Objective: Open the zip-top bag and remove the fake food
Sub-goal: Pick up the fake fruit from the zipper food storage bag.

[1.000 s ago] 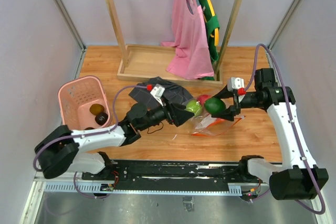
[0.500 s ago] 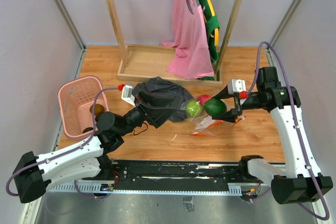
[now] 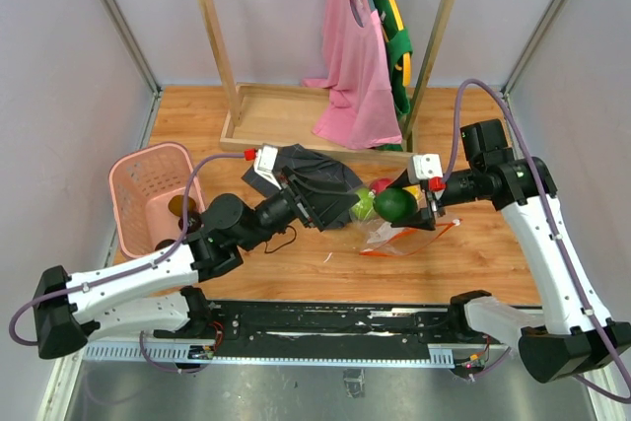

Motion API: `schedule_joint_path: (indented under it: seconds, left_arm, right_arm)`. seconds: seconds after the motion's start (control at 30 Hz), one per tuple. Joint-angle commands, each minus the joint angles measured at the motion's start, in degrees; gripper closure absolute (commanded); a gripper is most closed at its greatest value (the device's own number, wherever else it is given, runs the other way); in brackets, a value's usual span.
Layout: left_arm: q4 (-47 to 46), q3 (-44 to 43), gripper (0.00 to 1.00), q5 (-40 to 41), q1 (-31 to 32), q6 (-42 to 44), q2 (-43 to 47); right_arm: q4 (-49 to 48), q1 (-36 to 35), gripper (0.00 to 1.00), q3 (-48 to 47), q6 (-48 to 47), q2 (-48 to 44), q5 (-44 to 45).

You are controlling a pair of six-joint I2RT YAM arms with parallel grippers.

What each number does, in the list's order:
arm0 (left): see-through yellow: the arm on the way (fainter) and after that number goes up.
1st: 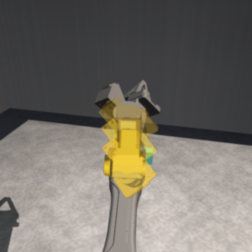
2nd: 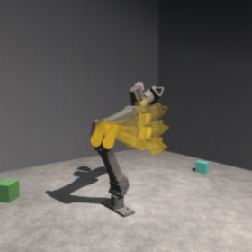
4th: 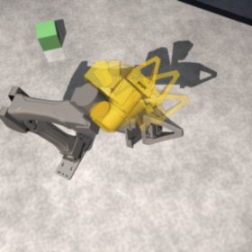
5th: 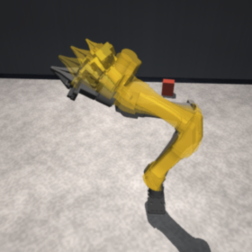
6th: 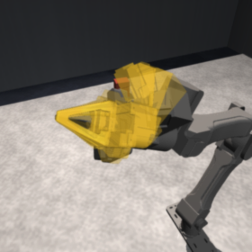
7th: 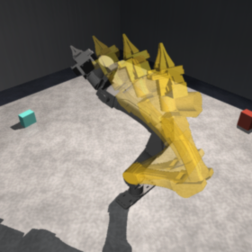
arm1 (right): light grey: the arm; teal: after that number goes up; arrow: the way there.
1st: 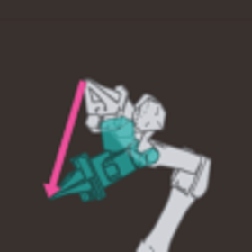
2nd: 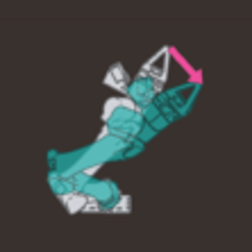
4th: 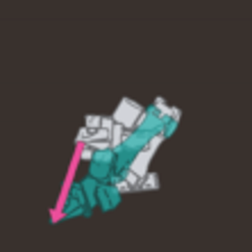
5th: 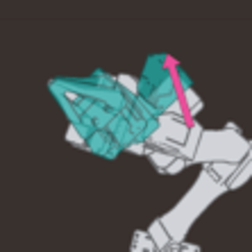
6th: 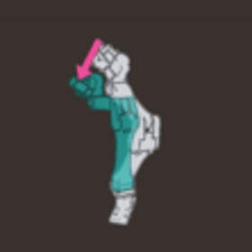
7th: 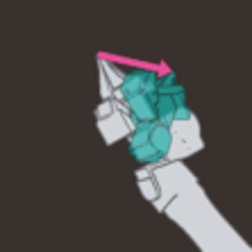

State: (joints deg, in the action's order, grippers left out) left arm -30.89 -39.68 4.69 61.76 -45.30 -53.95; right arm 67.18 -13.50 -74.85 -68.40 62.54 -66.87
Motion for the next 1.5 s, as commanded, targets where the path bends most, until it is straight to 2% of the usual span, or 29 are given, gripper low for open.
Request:
schedule_joint_path:
  seconds: [0.0, 0.3, 0.8, 1.13, 1.47]
  left_arm:
    - [4.08, -3.03, 0.08, 5.55, 0.60, -0.97, -2.21]
    - [4.66, -4.79, 0.07, 5.57, 0.83, -1.53, -4.87]
    - [0.73, -7.52, 0.06, 1.11, 1.61, -5.15, -12.62]
    - [0.40, -8.17, 0.07, 2.24, 3.18, -7.13, -16.48]
    - [-0.97, -10.24, 0.17, 2.69, 3.17, -8.53, -20.08]
  right_arm:
    - [-2.03, -2.74, 0.98, -1.91, 2.97, 0.03, 2.23]
    - [-1.98, -3.82, 0.98, -2.20, 3.11, 0.57, 3.01]
    - [-2.14, -5.25, 0.99, -3.51, 3.55, 1.92, 3.29]
    - [-2.27, -5.79, 0.98, -3.90, 3.71, 2.26, 3.41]
    - [-2.65, -6.19, 0.98, -3.01, 3.63, 1.97, 3.35]
